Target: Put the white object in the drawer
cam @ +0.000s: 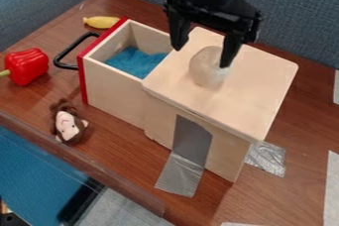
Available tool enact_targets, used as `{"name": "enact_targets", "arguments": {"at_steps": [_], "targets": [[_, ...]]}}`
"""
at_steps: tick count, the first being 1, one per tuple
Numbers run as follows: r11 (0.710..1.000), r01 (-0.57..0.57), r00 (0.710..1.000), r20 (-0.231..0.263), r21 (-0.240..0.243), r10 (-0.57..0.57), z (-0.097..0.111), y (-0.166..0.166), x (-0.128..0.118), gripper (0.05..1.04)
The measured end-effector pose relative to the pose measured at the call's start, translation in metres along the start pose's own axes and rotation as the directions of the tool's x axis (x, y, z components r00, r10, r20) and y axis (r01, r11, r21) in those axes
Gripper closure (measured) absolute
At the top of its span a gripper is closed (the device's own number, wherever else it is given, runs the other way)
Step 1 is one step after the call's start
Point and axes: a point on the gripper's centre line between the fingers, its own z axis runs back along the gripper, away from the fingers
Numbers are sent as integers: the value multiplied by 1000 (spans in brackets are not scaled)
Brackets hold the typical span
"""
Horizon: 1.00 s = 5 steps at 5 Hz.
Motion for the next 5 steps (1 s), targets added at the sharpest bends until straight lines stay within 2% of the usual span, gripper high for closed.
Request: {"name": "enact_targets", "arguments": {"at_steps": [2,3,4,5], "targets": [[999,-18,999,-28,27,19,-25,-3,5,110],[1000,-5,1000,-12,22,5,-25,-4,8,208],[999,-15,1000,-15,29,16,-25,7,10,208],[997,-57,998,6,45,57,-18,38,16,208]]}}
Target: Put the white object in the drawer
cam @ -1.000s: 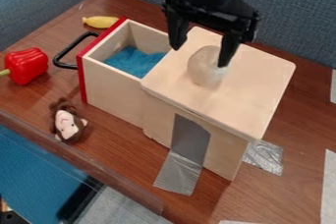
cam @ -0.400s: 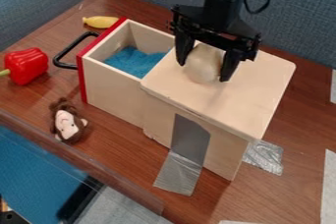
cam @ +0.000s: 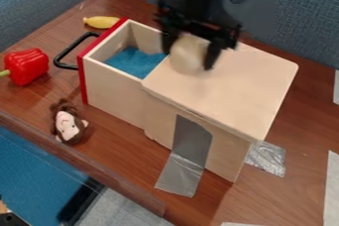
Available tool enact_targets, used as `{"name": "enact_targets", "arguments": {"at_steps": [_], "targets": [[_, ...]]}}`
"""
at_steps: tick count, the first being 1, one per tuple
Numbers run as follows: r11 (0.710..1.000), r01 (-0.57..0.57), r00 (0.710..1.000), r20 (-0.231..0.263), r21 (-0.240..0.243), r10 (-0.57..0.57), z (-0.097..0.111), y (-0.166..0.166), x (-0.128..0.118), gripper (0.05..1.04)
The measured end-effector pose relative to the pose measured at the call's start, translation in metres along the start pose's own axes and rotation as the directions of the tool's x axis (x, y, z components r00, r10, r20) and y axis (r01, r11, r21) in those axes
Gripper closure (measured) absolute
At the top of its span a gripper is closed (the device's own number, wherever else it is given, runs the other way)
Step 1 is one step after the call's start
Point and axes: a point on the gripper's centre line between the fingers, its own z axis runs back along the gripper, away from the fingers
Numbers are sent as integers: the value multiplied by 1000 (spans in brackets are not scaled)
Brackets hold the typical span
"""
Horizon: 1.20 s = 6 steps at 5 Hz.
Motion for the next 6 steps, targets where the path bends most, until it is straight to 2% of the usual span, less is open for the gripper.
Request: {"name": "enact_targets", "arguments": {"at_steps": [1,2,3,4,6], "targets": [[998,-62,997,35,4,62,6,34,4,208],[996,-91,996,11,19,91,-3,59,4,208],[992,-123,991,-42,20,124,-25,76,3,208],[993,-117,989,-91,-8,116,-41,76,5,188],[992,-117,989,-96,-52,111,-39,79,8,82]]}}
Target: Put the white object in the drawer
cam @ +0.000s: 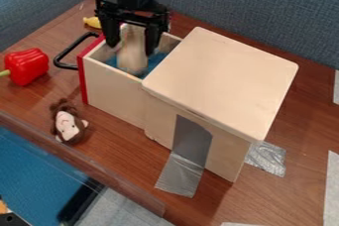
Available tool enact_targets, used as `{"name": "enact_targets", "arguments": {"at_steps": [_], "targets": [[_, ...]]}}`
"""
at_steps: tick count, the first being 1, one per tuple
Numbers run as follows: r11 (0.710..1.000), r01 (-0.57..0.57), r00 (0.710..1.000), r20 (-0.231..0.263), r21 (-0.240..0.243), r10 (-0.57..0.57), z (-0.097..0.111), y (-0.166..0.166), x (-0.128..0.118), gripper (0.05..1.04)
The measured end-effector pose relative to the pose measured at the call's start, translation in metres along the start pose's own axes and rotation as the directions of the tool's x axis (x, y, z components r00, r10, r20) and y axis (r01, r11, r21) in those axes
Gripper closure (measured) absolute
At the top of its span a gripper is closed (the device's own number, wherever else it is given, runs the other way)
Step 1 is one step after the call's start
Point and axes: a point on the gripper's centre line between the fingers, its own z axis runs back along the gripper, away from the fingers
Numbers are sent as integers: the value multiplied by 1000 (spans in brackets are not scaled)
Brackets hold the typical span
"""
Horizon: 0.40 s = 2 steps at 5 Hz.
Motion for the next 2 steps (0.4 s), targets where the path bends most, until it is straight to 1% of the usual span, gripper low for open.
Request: {"name": "enact_targets", "arguments": {"at_steps": [1,2], "targets": [[999,42,998,54,8,-42,18,3,2,82],[996,81,991,105,33,-84,37,5,-1,82]]}}
